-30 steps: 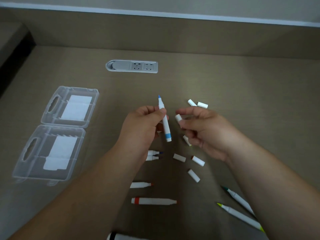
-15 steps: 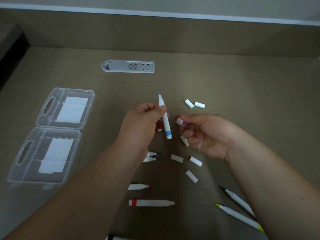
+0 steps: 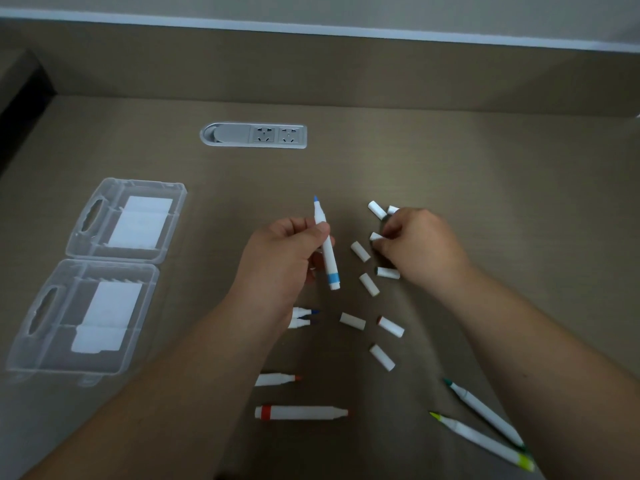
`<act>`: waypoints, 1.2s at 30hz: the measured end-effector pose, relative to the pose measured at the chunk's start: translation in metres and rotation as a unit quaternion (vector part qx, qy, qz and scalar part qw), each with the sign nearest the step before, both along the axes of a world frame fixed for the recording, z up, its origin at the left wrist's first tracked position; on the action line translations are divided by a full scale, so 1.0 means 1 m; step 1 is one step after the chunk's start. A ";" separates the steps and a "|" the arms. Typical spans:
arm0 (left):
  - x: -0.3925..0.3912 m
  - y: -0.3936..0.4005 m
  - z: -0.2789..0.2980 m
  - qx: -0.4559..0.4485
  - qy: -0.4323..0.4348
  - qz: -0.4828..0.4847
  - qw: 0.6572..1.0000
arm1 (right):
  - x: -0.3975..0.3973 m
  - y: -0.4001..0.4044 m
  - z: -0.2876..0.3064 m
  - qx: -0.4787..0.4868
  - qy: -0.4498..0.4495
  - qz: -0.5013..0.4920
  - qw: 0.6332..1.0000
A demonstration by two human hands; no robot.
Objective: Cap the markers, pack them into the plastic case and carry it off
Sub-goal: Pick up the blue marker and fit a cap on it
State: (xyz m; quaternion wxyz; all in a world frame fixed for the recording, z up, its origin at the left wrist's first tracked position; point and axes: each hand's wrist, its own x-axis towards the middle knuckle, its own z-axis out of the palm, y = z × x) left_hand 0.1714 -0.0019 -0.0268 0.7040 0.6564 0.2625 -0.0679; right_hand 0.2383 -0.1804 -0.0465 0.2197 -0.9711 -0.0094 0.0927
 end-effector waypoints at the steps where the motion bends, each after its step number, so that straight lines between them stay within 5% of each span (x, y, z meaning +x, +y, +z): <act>1: 0.000 0.000 0.000 0.001 0.000 -0.002 1.000 | 0.002 -0.002 0.000 0.014 -0.012 -0.014 1.000; 5: 0.000 0.002 -0.002 0.004 -0.001 0.000 1.000 | 0.021 -0.013 0.002 0.049 -0.089 -0.076 0.992; 13: 0.000 0.004 -0.003 0.010 -0.001 -0.004 1.000 | 0.036 -0.012 -0.010 -0.026 -0.063 0.006 0.998; 17: -0.002 0.001 -0.002 0.003 0.001 0.003 1.000 | 0.026 -0.015 0.000 0.112 -0.020 -0.087 0.990; 19: -0.002 0.000 -0.002 -0.004 0.005 0.006 1.000 | 0.014 -0.015 0.015 0.269 0.044 -0.156 0.949; 22: 0.000 -0.004 0.001 -0.008 0.008 0.005 1.000 | -0.007 -0.008 0.033 0.483 0.209 -0.218 0.822; 27: 0.005 -0.009 0.006 -0.007 -0.006 0.000 1.000 | -0.038 0.006 0.048 0.568 0.373 -0.272 0.681; 32: 0.003 -0.011 0.007 -0.015 -0.017 0.003 1.000 | -0.058 0.009 0.049 0.577 0.400 -0.277 0.656; 36: -0.002 -0.012 0.008 0.006 -0.016 -0.019 1.000 | -0.061 0.007 0.050 0.558 0.352 -0.251 0.709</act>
